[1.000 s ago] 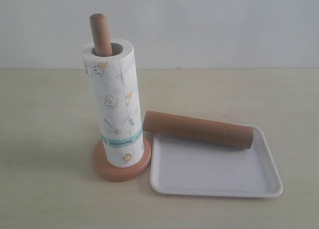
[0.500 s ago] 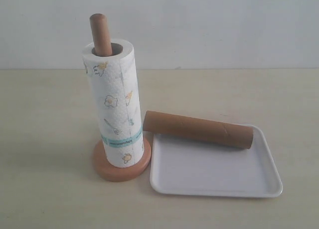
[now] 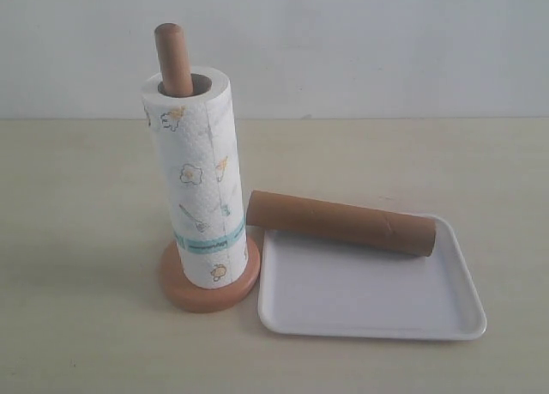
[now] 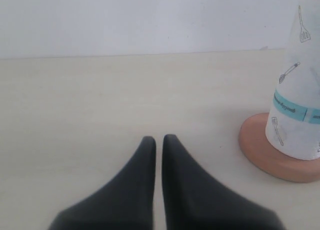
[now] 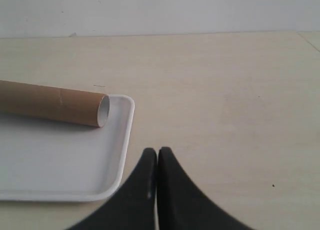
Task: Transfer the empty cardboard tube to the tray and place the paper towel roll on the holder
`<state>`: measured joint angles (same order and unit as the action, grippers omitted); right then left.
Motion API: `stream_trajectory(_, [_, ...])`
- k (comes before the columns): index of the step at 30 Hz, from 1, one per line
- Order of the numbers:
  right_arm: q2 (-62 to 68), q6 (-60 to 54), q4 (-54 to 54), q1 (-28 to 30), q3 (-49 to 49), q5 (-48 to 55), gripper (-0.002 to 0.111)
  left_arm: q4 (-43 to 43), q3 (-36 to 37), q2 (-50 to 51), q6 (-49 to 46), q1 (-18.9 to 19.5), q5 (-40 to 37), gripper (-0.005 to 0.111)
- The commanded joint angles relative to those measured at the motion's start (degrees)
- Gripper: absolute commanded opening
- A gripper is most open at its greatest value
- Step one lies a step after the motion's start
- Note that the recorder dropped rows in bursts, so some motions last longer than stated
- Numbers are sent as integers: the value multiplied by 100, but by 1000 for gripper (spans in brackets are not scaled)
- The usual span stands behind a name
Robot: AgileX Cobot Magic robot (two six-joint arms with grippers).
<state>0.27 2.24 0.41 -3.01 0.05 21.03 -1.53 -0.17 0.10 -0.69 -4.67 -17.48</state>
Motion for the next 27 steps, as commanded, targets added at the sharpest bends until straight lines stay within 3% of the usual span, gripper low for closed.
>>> stream_trajectory(1, [-27,-30,-41,20,-5,-18,0,-8,17,-10,-24,10,54,4])
stream_trajectory(27, [-27,33,49,20,-5,-8,0,-8,17,-10,-24,10,54,4])
